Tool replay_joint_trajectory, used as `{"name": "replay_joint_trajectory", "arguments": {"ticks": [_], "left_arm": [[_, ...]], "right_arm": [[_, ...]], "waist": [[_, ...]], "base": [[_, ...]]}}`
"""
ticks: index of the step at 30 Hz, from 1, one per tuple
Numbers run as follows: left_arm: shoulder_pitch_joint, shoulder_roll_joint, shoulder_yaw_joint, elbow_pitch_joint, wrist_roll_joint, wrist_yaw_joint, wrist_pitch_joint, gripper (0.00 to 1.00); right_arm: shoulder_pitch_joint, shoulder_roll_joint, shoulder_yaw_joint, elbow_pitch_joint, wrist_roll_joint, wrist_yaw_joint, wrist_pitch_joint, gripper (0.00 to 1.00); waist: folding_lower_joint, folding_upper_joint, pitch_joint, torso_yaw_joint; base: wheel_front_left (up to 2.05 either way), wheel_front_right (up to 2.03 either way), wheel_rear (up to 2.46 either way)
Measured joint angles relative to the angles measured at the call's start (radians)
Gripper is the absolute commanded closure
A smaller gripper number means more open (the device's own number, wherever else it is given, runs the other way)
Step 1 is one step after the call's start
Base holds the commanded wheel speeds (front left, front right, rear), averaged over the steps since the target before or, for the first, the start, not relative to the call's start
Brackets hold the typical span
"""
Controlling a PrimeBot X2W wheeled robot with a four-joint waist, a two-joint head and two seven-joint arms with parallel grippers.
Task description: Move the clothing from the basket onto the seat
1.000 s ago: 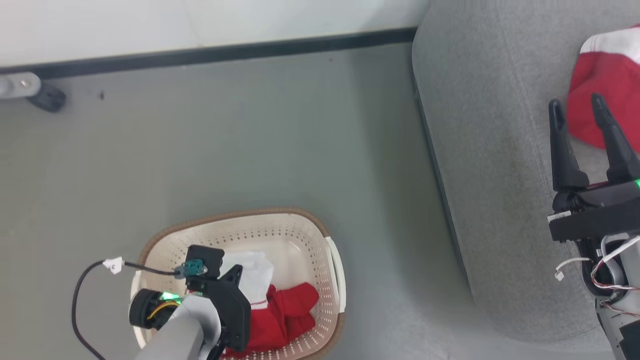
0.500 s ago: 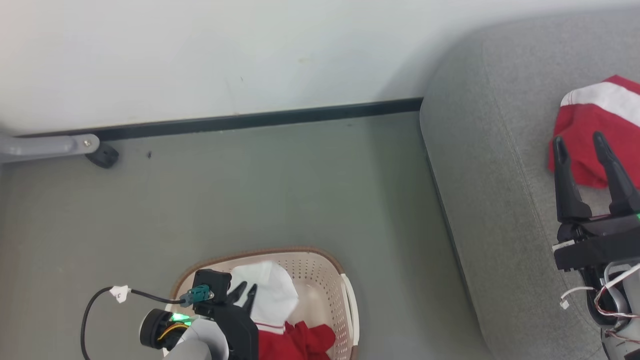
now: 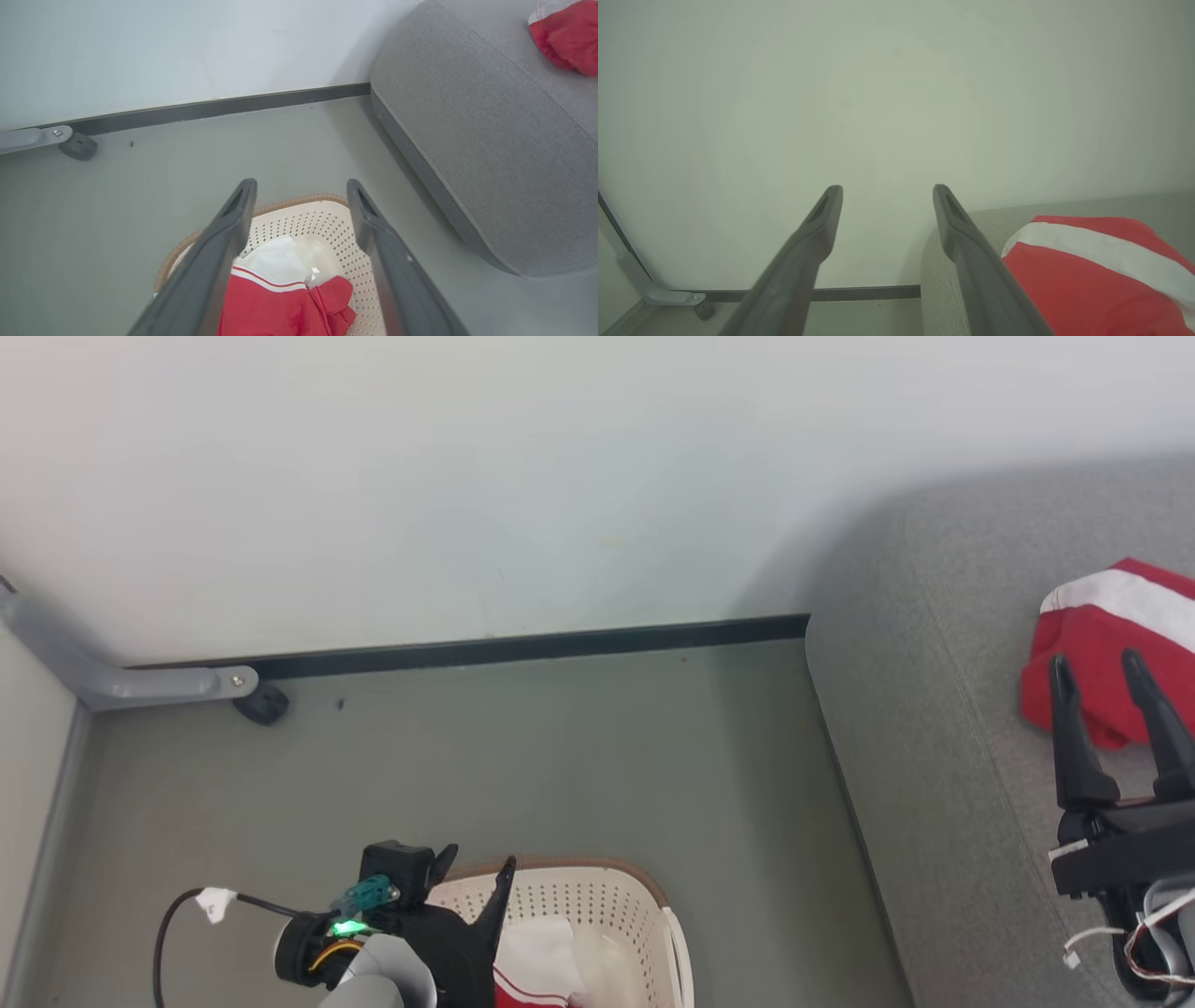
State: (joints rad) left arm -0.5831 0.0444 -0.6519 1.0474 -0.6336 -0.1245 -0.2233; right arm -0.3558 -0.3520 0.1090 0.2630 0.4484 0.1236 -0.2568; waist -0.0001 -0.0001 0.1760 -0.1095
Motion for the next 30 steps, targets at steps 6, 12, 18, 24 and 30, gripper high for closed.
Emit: {"name": "replay_joint_trajectory", "arguments": {"ticks": [6,12,18,24,30], "left_arm": [[0.029,0.04,0.034,-0.059,-0.01,0.0,-0.017,0.0],[0.077,0.083,0.07,-0.134,-0.039,0.003,-0.021,0.0],[0.124,0.119,0.113,-0.26,-0.038,0.035,-0.026,0.0],[0.164,0.155,0.169,-0.446,-0.028,0.079,-0.026,0.0],[0.217,0.169,0.198,-0.616,0.014,0.116,-0.026,0.0]], "right_arm": [[0.061,0.004,-0.012,-0.005,-0.008,0.0,0.0,0.0],[0.126,0.008,-0.023,-0.029,-0.012,0.0,0.0,0.0],[0.185,0.012,-0.026,-0.059,-0.017,0.0,0.0,0.0],[0.191,0.015,-0.025,-0.067,-0.017,0.0,0.0,0.0],[0.204,0.015,-0.021,-0.066,-0.016,0.0,0.0,0.0]], "waist": [[0.0,0.0,-0.059,0.018],[0.0,0.0,-0.114,0.037],[0.0,0.0001,-0.15,0.057],[0.0,0.0001,-0.162,0.07],[0.0,0.0001,-0.164,0.075]], "base": [[0.0,0.0,0.0],[0.0,0.0,0.0],[0.0,0.0,0.0],[0.0,0.0,0.0],[0.0,0.0,0.0]]}}
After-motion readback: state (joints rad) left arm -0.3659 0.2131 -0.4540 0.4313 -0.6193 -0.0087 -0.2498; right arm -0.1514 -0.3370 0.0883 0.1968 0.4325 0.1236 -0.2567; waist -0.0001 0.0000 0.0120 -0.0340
